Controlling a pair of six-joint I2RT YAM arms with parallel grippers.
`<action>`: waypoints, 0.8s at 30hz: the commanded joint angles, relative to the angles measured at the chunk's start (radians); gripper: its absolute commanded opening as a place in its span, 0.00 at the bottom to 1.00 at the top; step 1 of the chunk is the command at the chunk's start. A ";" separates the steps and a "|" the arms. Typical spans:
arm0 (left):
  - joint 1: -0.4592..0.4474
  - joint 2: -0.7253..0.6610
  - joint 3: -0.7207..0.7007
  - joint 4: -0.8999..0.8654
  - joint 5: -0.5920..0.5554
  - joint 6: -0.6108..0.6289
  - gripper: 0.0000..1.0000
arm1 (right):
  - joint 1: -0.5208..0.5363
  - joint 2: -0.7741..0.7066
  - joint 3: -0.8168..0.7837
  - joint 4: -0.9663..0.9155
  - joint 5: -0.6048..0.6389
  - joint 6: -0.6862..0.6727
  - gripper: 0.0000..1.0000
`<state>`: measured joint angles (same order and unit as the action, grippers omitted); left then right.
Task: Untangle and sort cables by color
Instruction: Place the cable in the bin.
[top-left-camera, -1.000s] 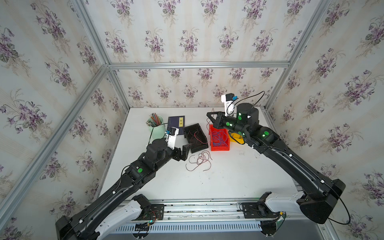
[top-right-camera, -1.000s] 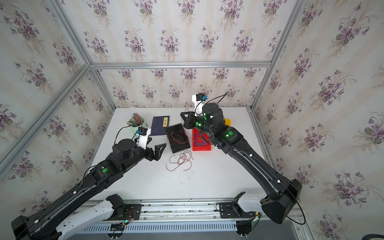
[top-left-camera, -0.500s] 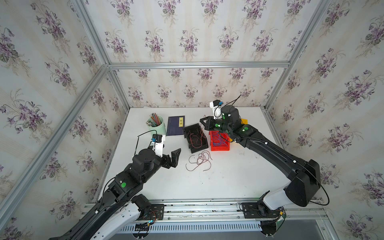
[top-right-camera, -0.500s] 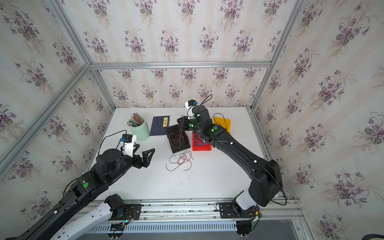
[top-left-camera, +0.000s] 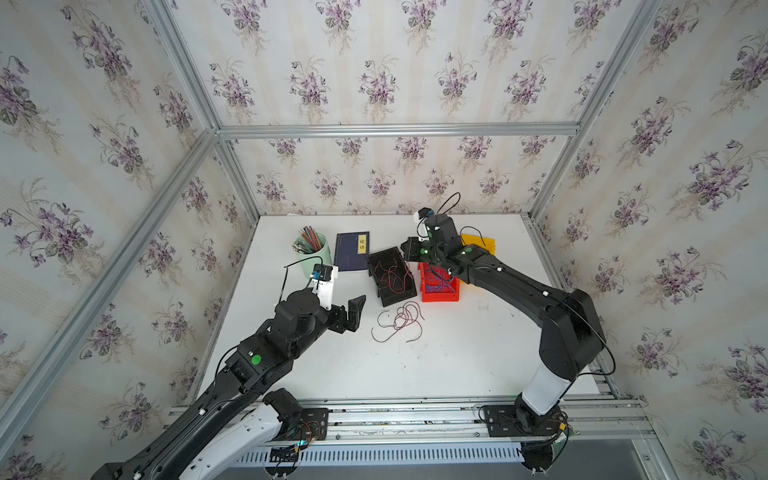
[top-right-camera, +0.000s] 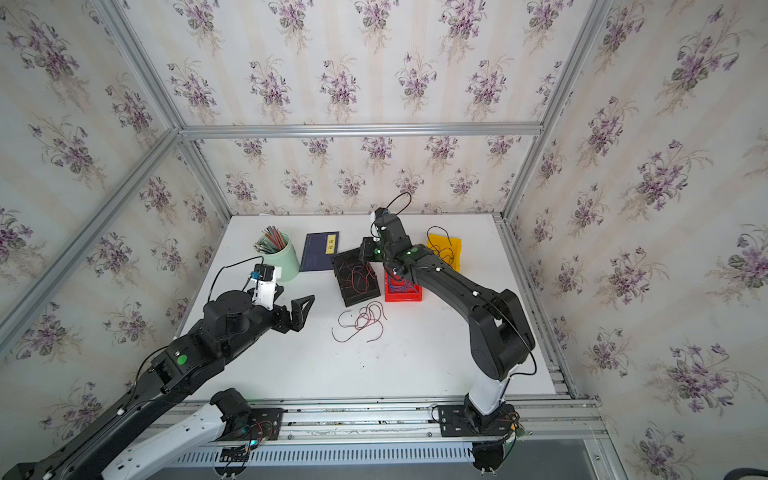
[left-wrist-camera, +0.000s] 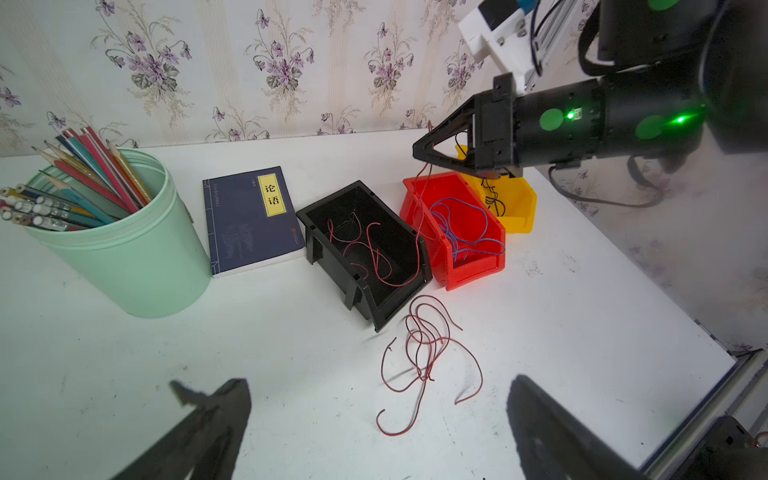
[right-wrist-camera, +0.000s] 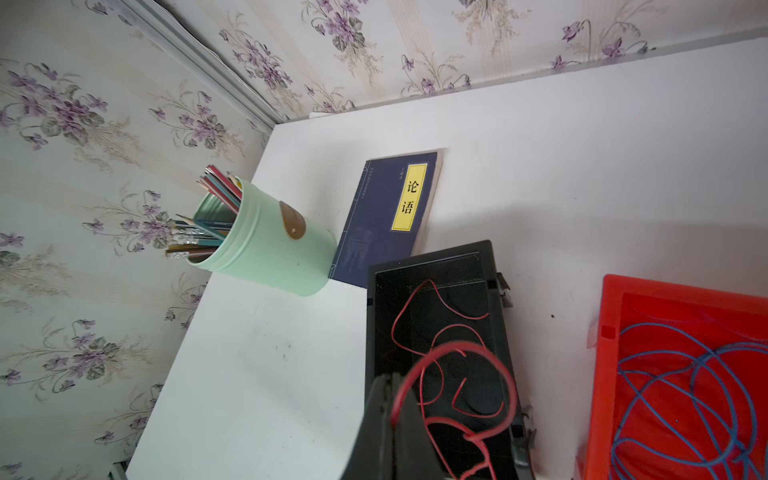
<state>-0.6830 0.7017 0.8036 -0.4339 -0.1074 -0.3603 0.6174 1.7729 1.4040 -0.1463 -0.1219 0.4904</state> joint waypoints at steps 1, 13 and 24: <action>0.000 -0.005 0.004 -0.002 -0.022 0.027 0.99 | 0.001 0.043 0.029 0.056 0.016 -0.023 0.00; 0.034 0.034 0.017 0.001 -0.049 0.073 0.99 | 0.027 0.191 0.128 0.112 -0.090 -0.021 0.00; 0.048 0.050 0.011 0.018 -0.034 0.057 0.99 | 0.031 0.317 0.182 -0.061 -0.085 -0.037 0.00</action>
<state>-0.6353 0.7540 0.8131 -0.4366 -0.1459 -0.3019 0.6479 2.0716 1.5742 -0.1272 -0.2230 0.4721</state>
